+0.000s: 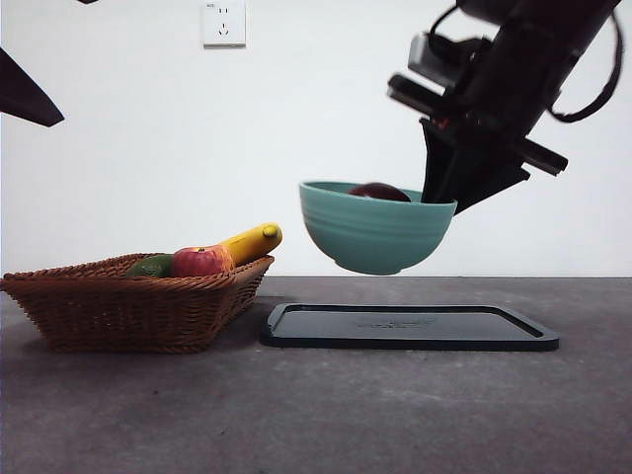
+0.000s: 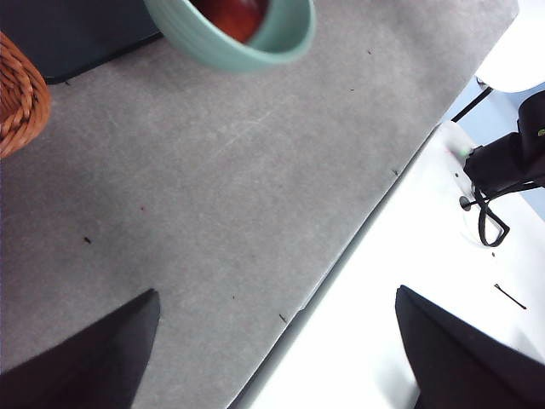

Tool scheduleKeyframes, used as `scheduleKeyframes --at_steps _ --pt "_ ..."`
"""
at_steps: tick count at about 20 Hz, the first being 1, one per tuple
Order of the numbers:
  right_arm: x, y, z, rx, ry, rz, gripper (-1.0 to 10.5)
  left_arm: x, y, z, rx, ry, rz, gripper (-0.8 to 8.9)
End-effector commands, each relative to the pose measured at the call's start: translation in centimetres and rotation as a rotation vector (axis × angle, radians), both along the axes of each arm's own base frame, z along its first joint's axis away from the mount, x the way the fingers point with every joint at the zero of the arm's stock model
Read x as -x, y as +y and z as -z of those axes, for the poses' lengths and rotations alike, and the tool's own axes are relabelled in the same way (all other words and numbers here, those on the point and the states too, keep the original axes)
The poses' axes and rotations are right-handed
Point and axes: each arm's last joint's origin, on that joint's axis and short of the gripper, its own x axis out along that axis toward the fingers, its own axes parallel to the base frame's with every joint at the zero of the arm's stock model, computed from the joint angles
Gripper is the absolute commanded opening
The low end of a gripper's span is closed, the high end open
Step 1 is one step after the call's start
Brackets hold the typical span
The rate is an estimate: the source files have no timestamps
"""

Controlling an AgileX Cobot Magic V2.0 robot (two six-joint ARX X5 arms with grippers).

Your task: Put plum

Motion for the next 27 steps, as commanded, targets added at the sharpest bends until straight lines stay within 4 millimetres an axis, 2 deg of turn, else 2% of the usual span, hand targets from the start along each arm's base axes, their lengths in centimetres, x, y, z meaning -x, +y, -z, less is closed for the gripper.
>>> scheduleKeyframes --at_steps 1,5,8,11,16,19,21,22,24,27 --pt "-2.7 0.1 -0.1 0.017 -0.022 0.004 0.1 -0.1 -0.1 -0.3 0.008 -0.008 0.010 4.36" --pt "-7.0 -0.8 0.9 0.037 -0.006 0.055 0.1 -0.1 -0.1 -0.3 0.008 -0.007 0.010 4.36" --pt "-8.8 -1.1 3.0 0.051 0.020 0.074 0.1 -0.1 -0.1 -0.3 0.008 -0.007 0.010 4.36" --pt "-9.7 -1.2 5.0 0.064 0.056 0.083 0.1 0.0 -0.1 -0.2 0.007 -0.005 0.010 4.36" --pt "-9.8 -1.2 5.3 0.068 0.060 0.084 0.1 0.0 -0.1 -0.2 0.006 0.000 0.008 4.36" --pt "-9.7 -1.2 5.1 0.062 0.064 0.095 2.1 0.0 -0.1 -0.2 0.006 -0.001 0.008 4.36" --pt "-9.4 -1.4 3.7 0.056 0.034 0.102 2.3 0.0 -0.1 -0.2 0.006 0.000 0.008 4.36" --pt "-8.9 -1.6 2.3 0.063 0.002 0.116 2.3 0.0 -0.1 -0.2 0.006 0.000 0.008 4.36" --pt "-7.3 -2.5 -1.4 0.056 -0.078 0.126 2.3 0.0 -0.1 -0.2 0.006 -0.001 0.008 4.36" --pt "-3.0 -3.7 -7.5 0.021 -0.193 0.097 2.3 0.0 -0.1 -0.2 0.007 -0.003 0.008 4.36"
